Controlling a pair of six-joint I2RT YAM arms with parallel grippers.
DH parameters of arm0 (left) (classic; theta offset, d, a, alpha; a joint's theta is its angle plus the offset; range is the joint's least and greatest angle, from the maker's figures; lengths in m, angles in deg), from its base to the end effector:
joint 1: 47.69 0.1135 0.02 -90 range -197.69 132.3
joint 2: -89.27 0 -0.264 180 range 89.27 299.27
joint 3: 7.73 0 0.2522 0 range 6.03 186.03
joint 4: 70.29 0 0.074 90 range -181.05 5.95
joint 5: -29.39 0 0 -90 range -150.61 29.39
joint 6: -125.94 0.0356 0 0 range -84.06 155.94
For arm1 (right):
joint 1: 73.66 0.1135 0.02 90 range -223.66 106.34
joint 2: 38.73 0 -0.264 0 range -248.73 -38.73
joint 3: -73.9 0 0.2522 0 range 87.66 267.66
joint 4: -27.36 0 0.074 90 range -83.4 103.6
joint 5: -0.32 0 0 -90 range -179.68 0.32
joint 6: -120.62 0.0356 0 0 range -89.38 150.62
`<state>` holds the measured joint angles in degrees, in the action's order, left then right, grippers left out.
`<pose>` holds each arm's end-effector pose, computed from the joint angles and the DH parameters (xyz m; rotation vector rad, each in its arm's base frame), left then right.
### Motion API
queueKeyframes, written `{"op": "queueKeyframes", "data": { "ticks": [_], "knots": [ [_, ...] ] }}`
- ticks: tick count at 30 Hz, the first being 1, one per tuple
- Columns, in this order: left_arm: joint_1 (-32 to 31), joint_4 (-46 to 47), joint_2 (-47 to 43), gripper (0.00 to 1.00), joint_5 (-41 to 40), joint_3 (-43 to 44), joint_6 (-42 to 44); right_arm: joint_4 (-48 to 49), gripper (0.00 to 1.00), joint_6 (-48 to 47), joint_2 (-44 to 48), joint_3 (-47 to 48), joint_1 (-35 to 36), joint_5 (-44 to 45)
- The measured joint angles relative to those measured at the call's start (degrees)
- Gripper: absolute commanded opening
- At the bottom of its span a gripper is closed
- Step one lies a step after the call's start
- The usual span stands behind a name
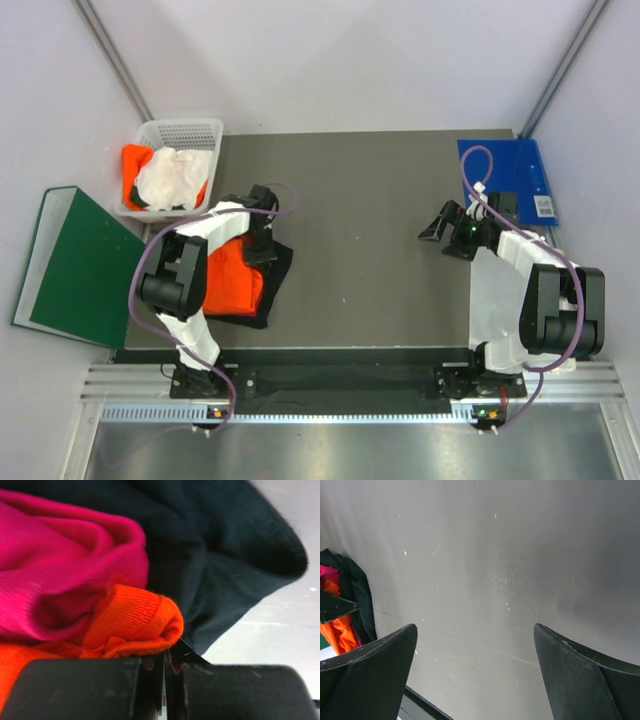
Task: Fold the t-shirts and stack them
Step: Put the neatly folded tshirt into the corner of the board with the left arm
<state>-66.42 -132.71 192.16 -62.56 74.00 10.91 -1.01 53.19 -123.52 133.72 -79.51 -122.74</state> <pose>0.3094 -0.1036 0.1709 -0.1691 3.0202 -0.0155 0.2871 -0.0099 0.1866 0.3703 2.4503 0.8430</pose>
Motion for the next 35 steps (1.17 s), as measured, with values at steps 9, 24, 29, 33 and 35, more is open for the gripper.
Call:
{"op": "queueKeyframes", "data": {
  "ticks": [9, 24, 29, 33, 35],
  "knots": [
    [13.2, 0.0, -3.1, 0.0, -0.8, -3.7, 3.5, 0.0, 1.0, 0.0, 0.0, 0.0, -0.1, 0.0],
    [7.8, 0.3, -12.0, 0.99, 4.2, 2.5, 7.3, -0.3, 1.0, -0.1, 0.0, 0.1, -0.3, 0.1],
    [1.2, 2.9, -16.2, 0.99, 5.7, 6.1, 8.3, -3.6, 0.99, -1.7, 0.0, 2.1, -0.3, 2.4],
    [-0.9, 3.7, -13.5, 0.99, 6.4, 6.6, 8.3, -6.5, 1.0, -3.8, 1.1, 4.7, -0.3, 6.5],
    [-1.0, 3.8, -10.9, 0.99, 7.1, 6.6, 8.3, -7.5, 1.0, -4.7, 2.4, 5.5, -0.3, 8.7]
  ]
}}
